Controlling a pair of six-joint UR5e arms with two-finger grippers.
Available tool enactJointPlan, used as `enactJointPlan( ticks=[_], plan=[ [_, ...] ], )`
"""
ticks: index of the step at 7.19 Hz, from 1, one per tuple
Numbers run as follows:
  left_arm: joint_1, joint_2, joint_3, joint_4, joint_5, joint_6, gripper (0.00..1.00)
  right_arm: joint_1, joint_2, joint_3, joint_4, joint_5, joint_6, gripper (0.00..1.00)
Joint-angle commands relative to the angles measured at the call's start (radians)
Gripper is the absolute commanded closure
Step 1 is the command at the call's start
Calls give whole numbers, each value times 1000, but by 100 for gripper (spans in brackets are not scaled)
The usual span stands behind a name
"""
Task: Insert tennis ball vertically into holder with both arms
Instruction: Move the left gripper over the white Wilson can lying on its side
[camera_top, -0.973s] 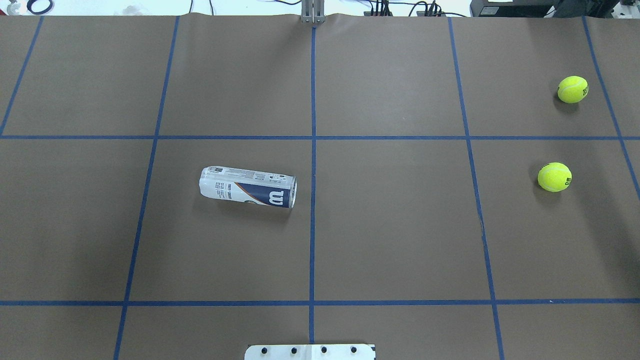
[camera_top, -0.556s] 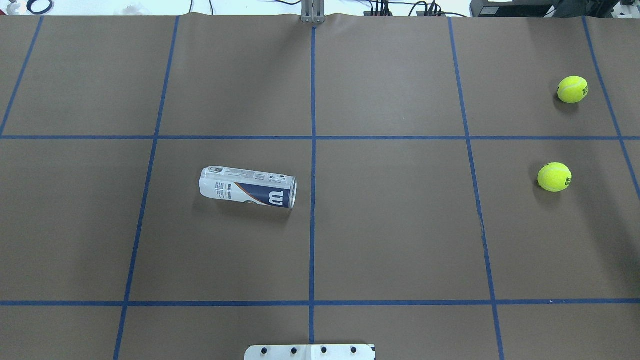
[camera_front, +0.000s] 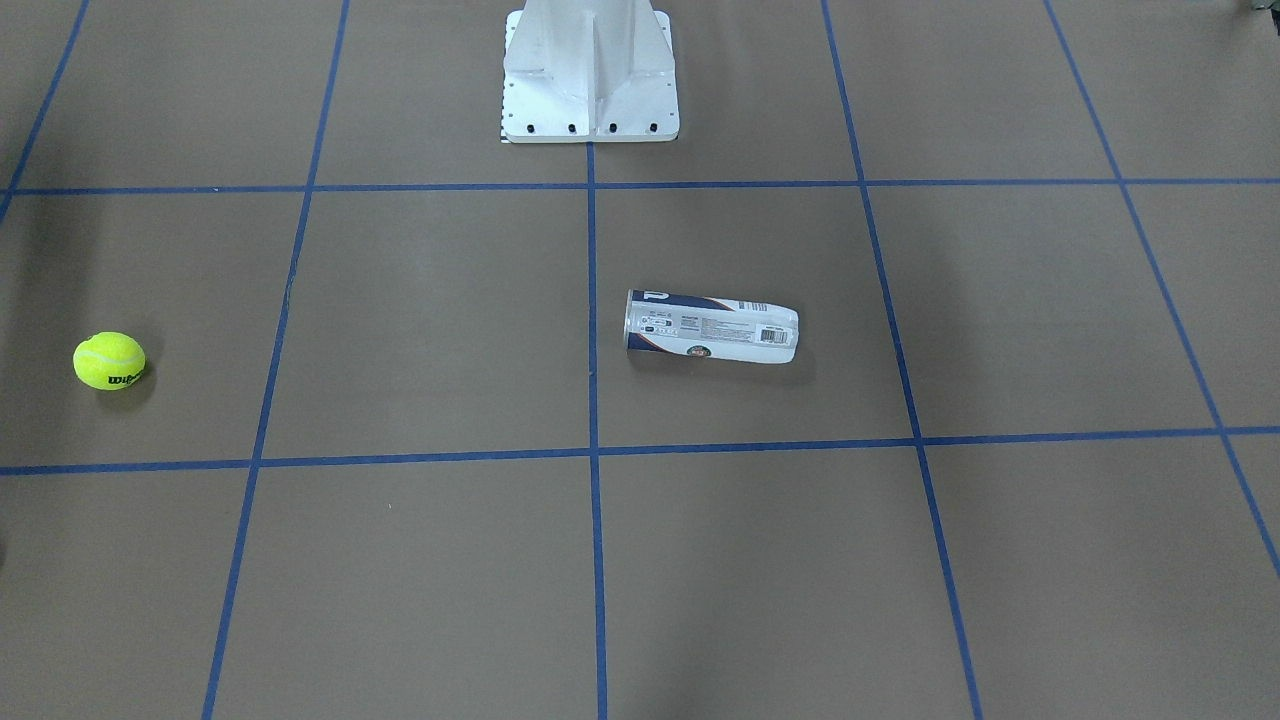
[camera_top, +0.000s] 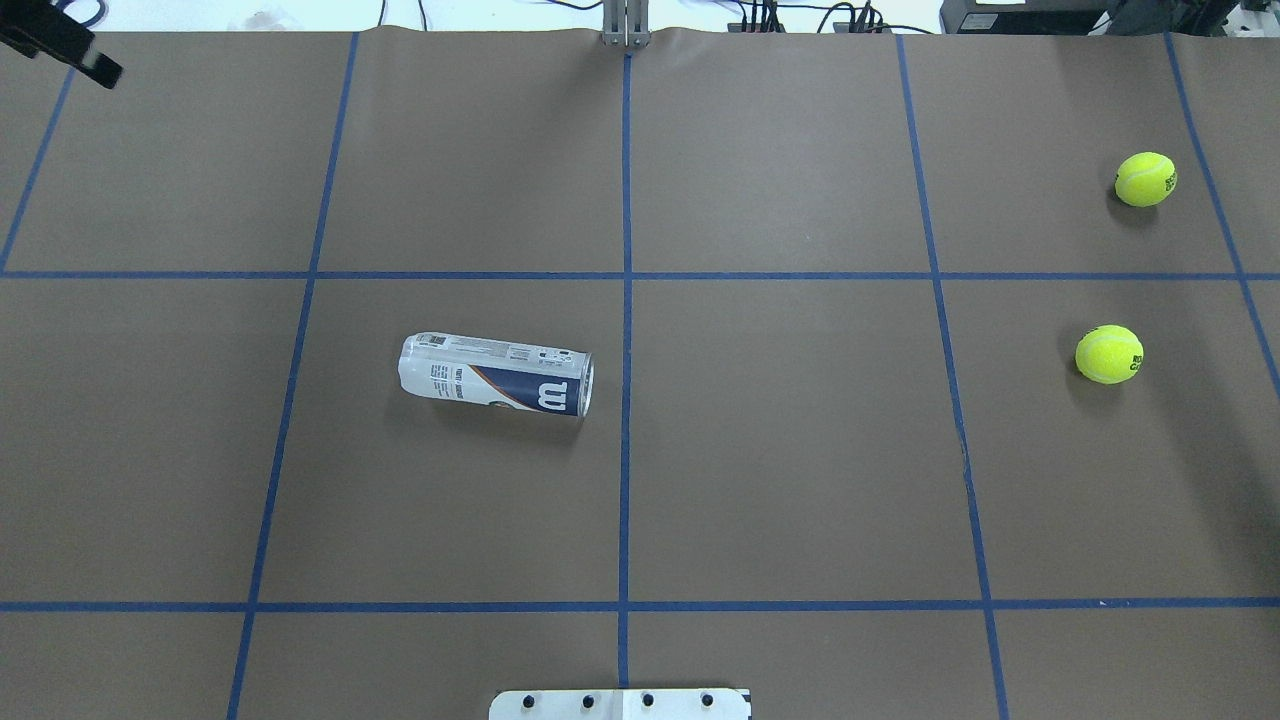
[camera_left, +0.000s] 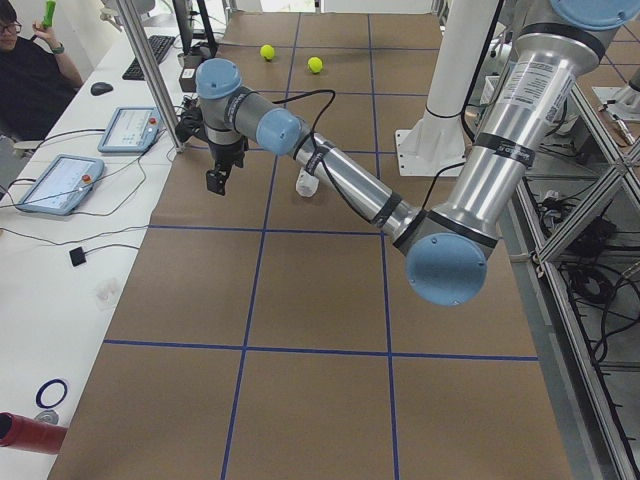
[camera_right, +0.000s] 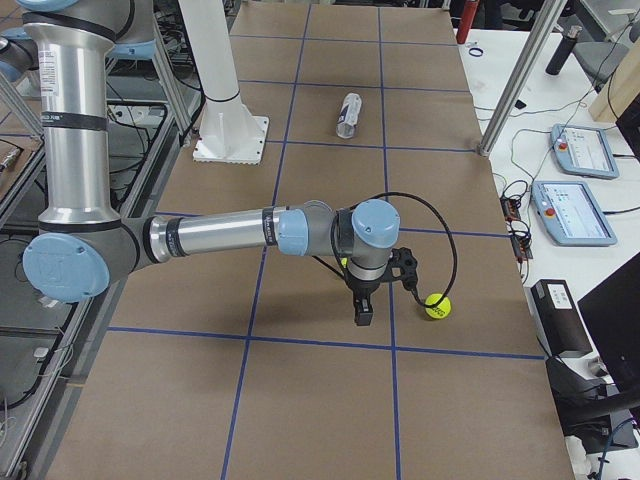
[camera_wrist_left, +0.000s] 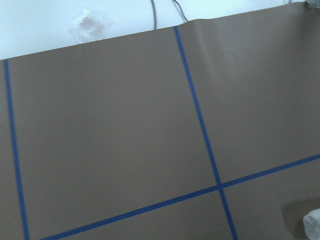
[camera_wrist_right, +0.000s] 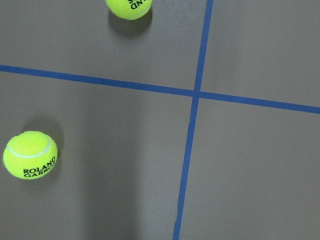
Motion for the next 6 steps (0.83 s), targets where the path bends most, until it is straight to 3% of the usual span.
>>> enactJointPlan(
  ticks=[1,2,4,6],
  plan=[
    [153,-117,-4,-14,3,40,13,0,2,-3,0,0,0,0],
    [213,-146,-7,-19,19,173,14,0,2,-3,0,-2,0,0],
    [340,-223,-1,-8,112,283,1,0,4,-4,2,-3,-2,0],
    [504,-293,13,-11,329,325,1,0,2,-6,0,-2,0,0]
  ],
)
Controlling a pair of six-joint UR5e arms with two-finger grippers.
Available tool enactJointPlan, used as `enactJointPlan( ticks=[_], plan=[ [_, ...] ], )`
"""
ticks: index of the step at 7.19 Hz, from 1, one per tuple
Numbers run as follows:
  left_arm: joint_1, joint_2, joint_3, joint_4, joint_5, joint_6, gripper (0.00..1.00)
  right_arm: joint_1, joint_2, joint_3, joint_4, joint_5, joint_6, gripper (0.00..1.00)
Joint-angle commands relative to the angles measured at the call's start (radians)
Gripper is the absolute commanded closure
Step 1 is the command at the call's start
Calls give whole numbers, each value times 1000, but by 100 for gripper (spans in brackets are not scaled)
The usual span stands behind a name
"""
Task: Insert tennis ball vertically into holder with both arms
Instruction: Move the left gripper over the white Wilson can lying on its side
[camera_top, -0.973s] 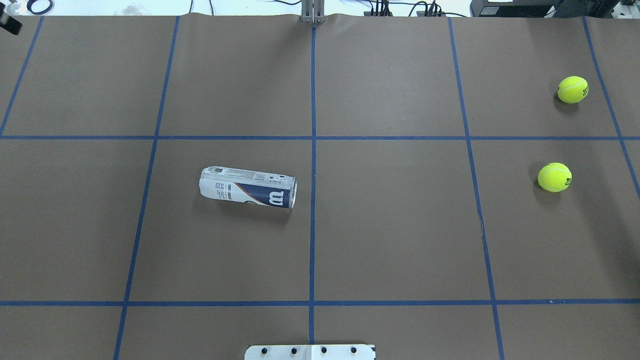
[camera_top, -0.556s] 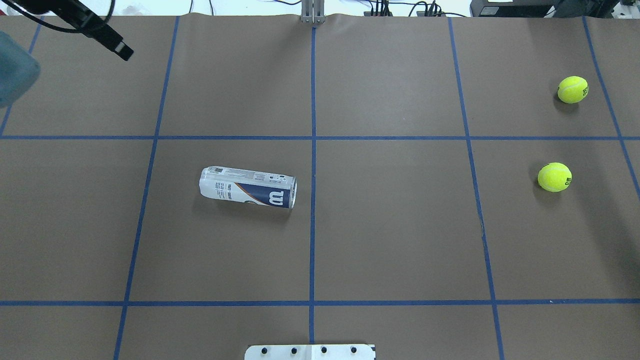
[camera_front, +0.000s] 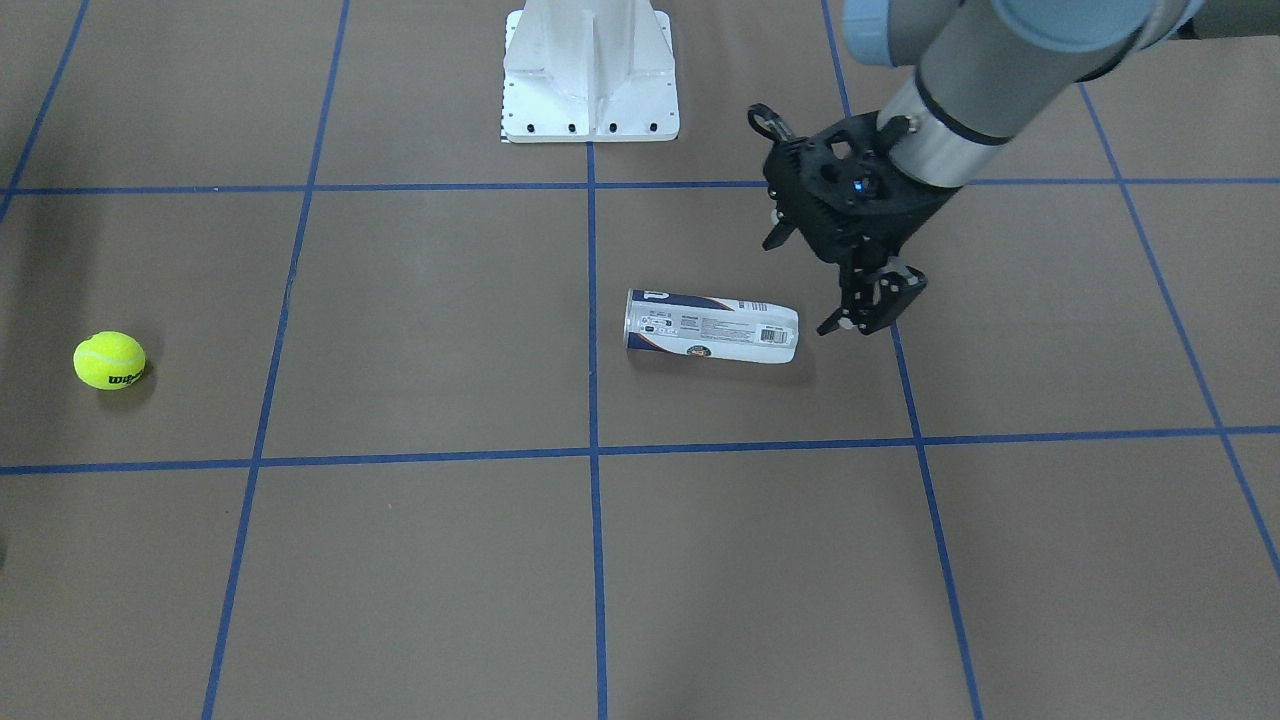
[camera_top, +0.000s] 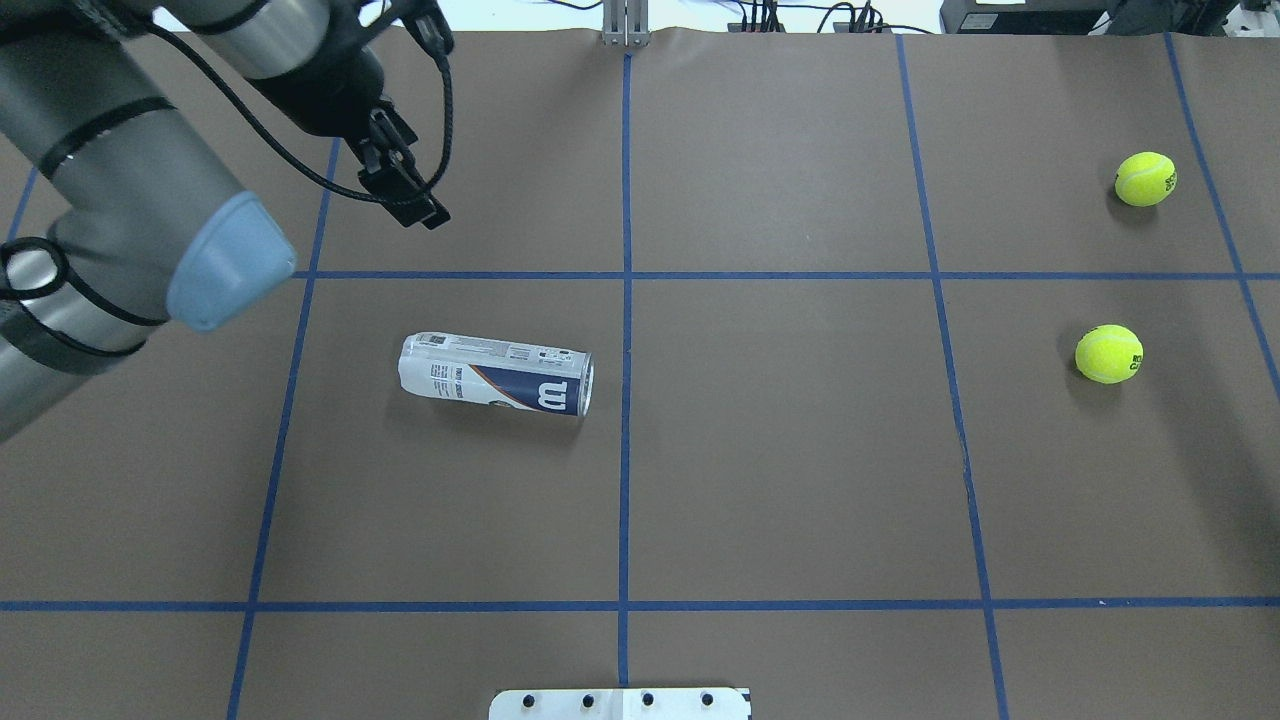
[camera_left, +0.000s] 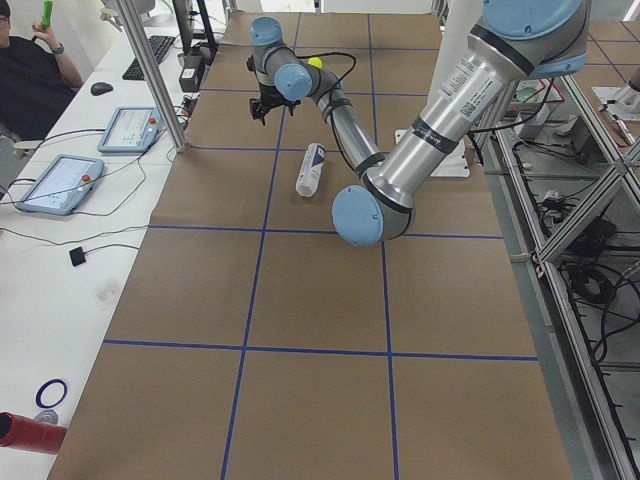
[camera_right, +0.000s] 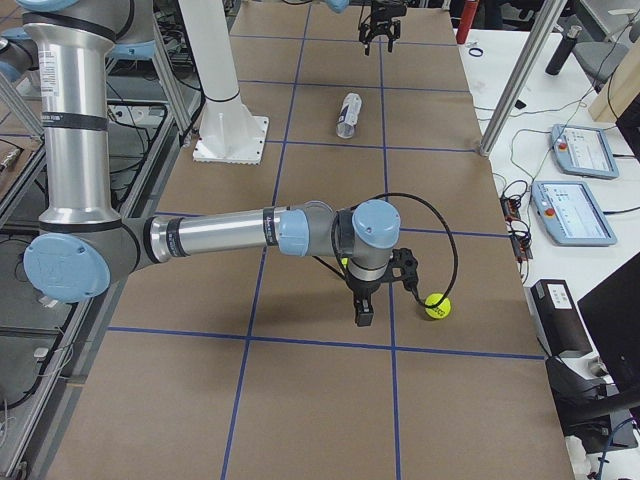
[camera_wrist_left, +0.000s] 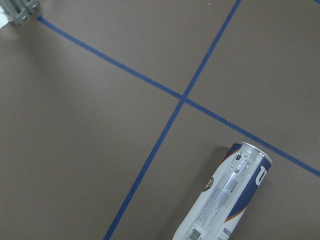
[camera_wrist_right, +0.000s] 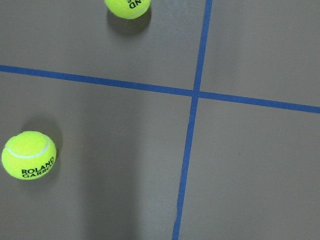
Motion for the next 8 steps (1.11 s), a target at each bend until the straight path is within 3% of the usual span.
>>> enactJointPlan(
  ticks=[1,4,7,8],
  plan=[
    [171,-48,19,1,218,50,1,0,-1,-4,0,0,1,0],
    [203,-51,100,1,251,206,1,0,-4,-3,0,2,1,0],
    [271,-54,124,-5,259,208,1,0,-3,-4,0,0,1,0],
    [321,-61,127,-8,352,208,1,0,-4,-6,0,0,1,0]
  ],
)
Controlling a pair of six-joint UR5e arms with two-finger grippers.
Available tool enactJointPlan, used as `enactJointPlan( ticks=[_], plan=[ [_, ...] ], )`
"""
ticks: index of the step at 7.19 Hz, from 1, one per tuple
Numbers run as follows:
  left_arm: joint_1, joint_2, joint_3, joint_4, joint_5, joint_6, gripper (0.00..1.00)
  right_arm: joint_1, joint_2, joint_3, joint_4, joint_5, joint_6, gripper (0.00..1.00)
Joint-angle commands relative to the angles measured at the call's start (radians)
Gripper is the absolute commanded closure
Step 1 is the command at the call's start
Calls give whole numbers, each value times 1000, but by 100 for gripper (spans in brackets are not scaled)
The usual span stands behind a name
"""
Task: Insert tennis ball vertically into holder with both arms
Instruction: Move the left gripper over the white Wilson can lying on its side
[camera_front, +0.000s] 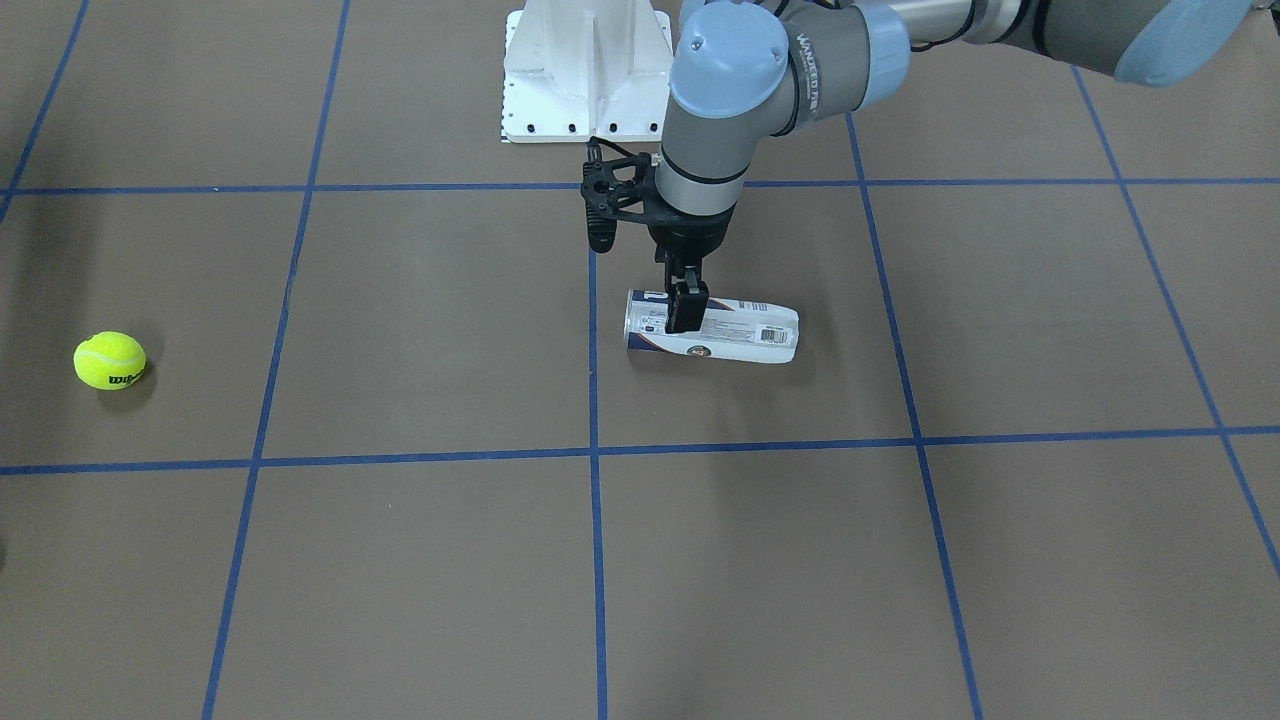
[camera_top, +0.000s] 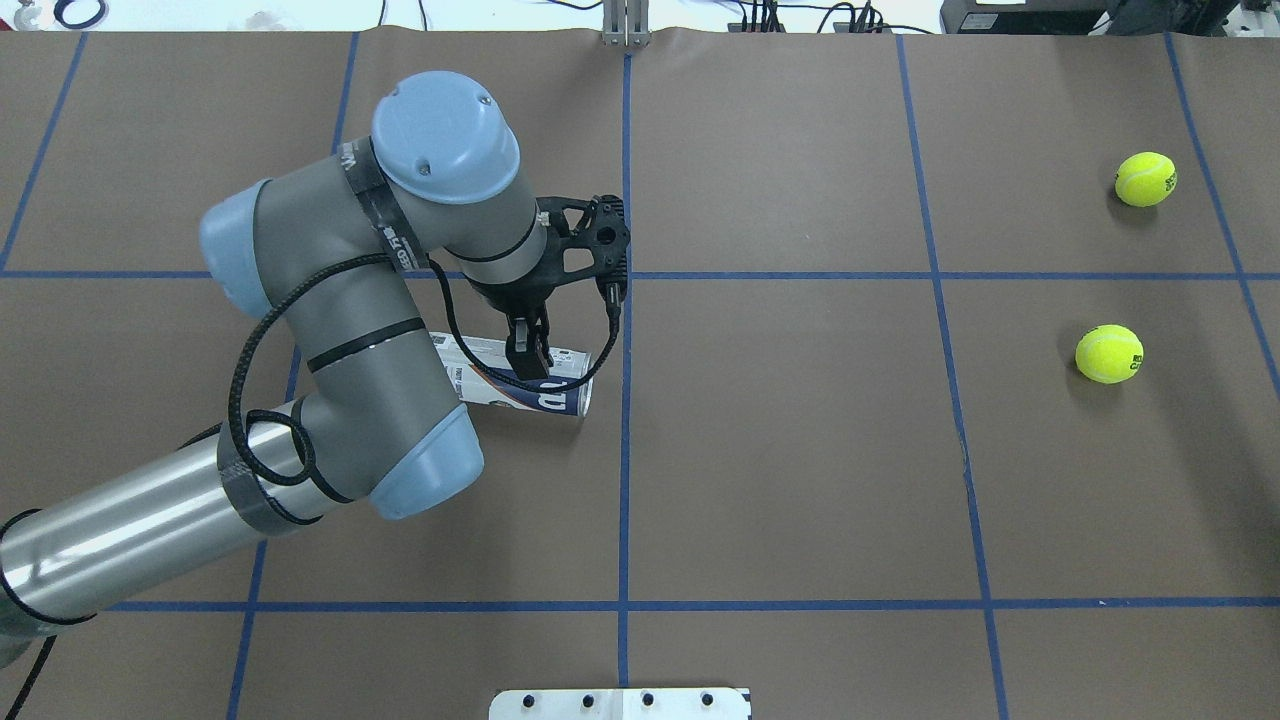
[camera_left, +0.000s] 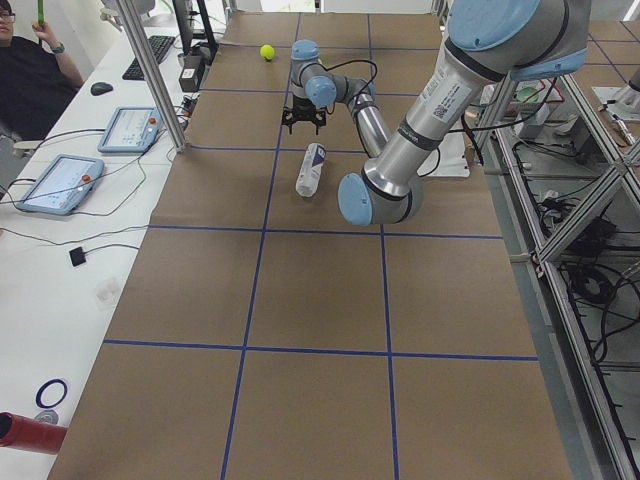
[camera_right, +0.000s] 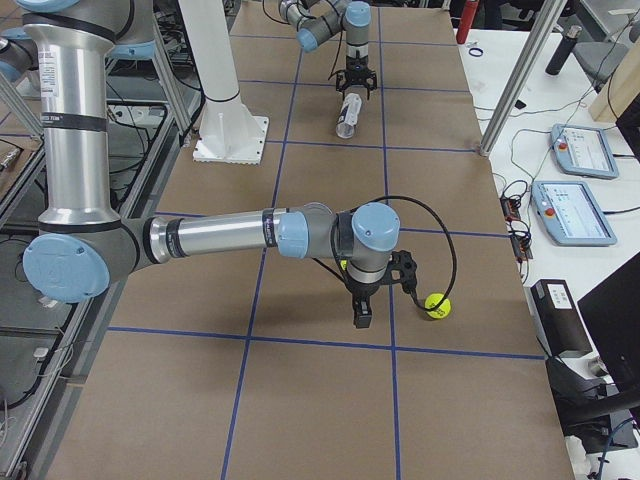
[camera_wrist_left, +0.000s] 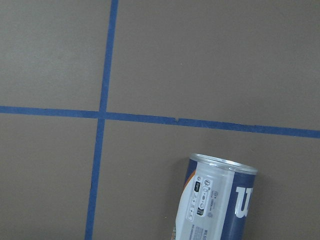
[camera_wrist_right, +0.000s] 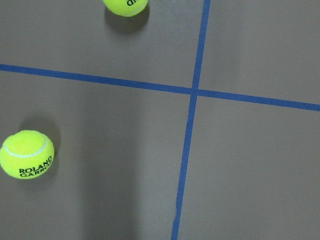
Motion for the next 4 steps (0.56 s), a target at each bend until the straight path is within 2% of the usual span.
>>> enactJointPlan(
  ticks=[1,4],
  plan=[
    [88,-37,14,-5,151,-1,1,0,-3,-3,0,-2,0,0],
    [95,-52,72,-7,160,-1,1,0,-6,-4,0,-2,0,0]
  ],
)
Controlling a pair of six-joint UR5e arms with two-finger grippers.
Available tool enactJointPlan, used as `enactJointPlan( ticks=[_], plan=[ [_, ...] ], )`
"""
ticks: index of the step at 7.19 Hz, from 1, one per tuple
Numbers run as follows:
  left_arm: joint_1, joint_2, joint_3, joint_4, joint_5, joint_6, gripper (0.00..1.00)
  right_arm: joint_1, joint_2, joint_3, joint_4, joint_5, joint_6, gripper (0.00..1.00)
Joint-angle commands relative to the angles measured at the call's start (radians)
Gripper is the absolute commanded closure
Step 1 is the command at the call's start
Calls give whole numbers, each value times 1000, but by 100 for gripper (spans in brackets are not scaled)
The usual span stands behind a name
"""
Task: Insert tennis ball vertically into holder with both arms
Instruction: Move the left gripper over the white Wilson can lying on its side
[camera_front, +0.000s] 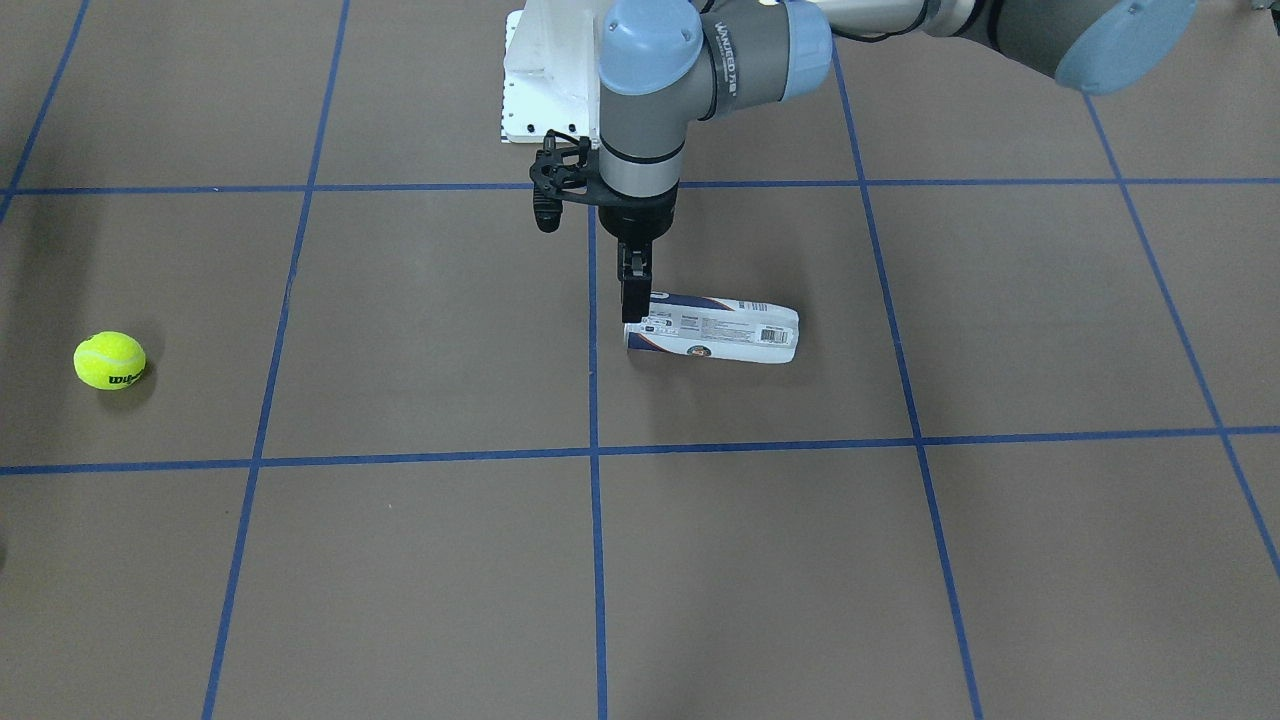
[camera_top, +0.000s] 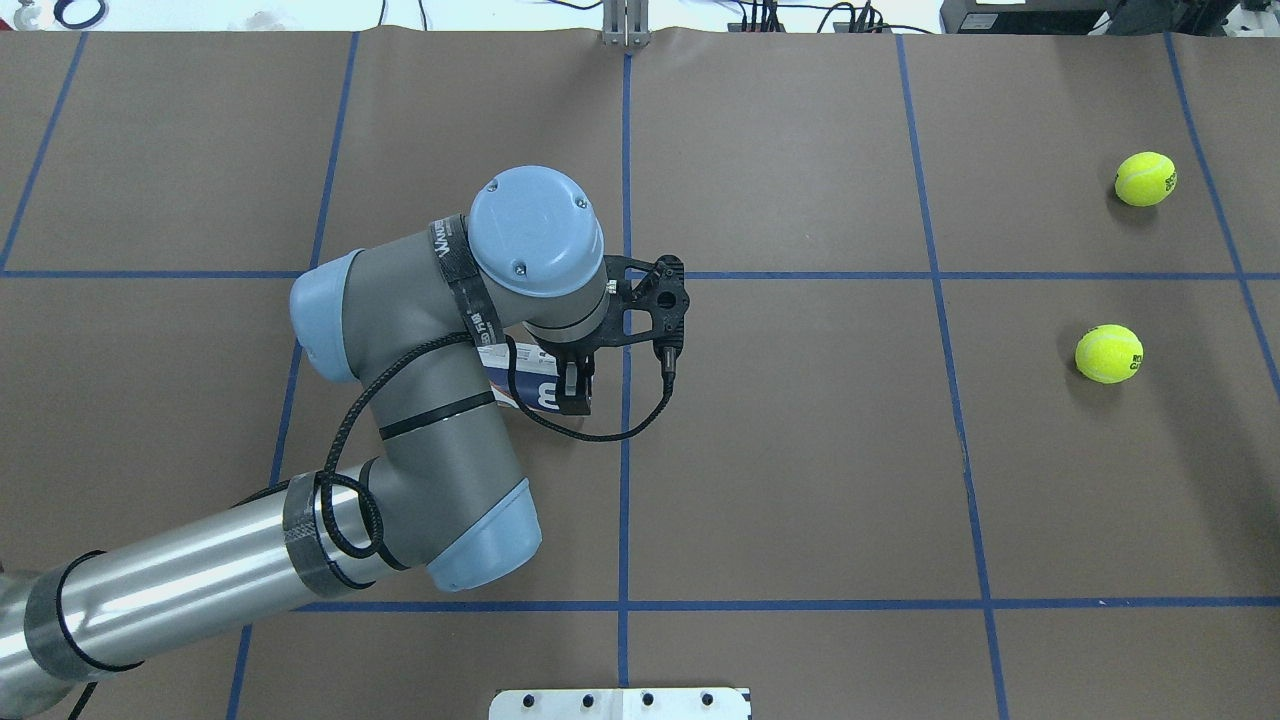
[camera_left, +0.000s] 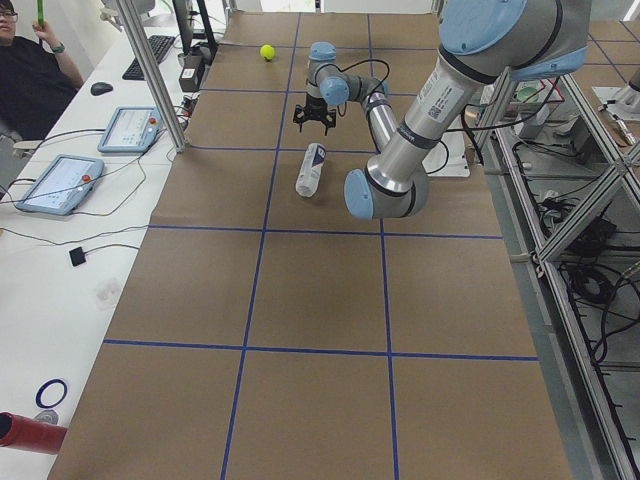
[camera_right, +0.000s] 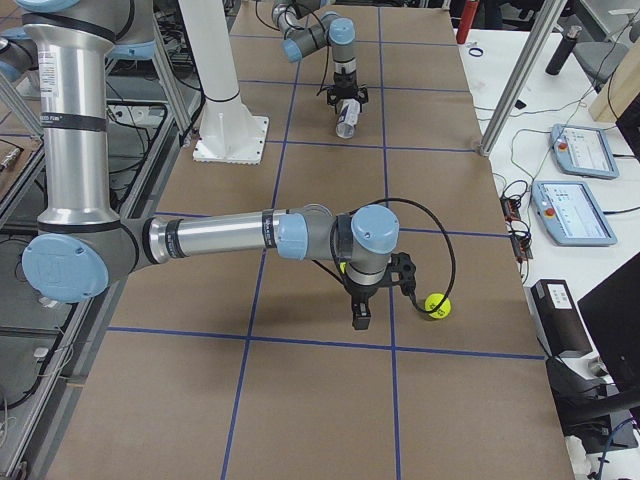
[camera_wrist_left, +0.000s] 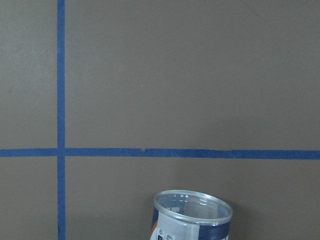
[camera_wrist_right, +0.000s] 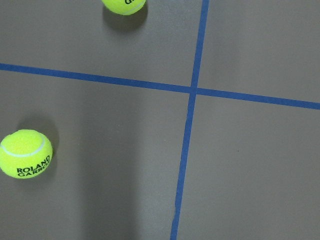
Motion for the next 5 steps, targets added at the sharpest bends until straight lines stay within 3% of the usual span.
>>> enactJointPlan(
  ticks=[1,5],
  plan=[
    [3,-4,54,-33,8,1,1,0,-1,-1,-2,-1,-2,0],
    [10,-3,90,-87,10,-7,1,0,-1,-7,0,-1,-2,0]
  ],
)
